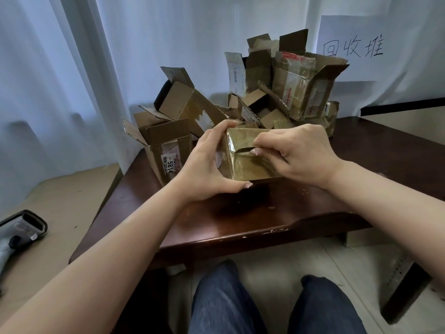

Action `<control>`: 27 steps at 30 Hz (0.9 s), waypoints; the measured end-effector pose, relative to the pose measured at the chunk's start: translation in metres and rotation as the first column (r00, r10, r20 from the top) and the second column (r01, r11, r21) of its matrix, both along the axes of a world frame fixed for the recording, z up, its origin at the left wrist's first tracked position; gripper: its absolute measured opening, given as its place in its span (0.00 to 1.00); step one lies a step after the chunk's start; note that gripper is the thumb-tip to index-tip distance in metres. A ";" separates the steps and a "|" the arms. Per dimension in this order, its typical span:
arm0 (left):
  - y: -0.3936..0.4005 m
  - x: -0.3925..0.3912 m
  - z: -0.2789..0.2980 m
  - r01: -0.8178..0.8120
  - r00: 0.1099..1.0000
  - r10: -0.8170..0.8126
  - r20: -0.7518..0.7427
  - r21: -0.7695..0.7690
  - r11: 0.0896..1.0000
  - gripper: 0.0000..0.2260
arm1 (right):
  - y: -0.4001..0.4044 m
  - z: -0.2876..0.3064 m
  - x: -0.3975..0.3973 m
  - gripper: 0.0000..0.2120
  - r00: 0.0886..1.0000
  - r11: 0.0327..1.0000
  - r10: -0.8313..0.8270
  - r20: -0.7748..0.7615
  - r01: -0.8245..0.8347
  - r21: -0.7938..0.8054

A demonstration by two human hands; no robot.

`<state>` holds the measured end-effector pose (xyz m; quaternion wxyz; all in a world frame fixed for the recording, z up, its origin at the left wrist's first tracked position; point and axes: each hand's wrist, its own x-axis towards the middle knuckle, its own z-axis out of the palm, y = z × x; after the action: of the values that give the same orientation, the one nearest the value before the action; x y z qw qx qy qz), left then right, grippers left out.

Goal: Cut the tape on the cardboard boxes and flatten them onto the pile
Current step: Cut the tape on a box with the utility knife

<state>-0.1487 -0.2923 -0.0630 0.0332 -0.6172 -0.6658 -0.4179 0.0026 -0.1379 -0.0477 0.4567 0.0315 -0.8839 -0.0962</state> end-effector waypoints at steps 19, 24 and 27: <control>-0.003 0.002 0.002 0.013 0.999 -0.014 -0.041 -0.026 1.000 0.45 | 0.033 -0.013 0.023 0.16 0.969 0.968 -0.229 0.096 0.217 0.124; -0.004 -0.003 0.001 0.029 0.999 -0.030 -0.031 -0.044 0.999 0.44 | 0.050 -0.019 0.032 0.18 0.954 0.955 -0.283 0.104 0.270 0.125; -0.006 -0.006 0.001 0.033 0.999 -0.035 -0.034 -0.062 0.998 0.44 | 0.061 -0.028 0.042 0.18 0.942 0.948 -0.315 0.114 0.306 0.089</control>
<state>-0.1546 -0.2984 -0.0621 0.0188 -0.6362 -0.6671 -0.3871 0.0442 -0.0764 -0.0760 0.3773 -0.0862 -0.9010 -0.1959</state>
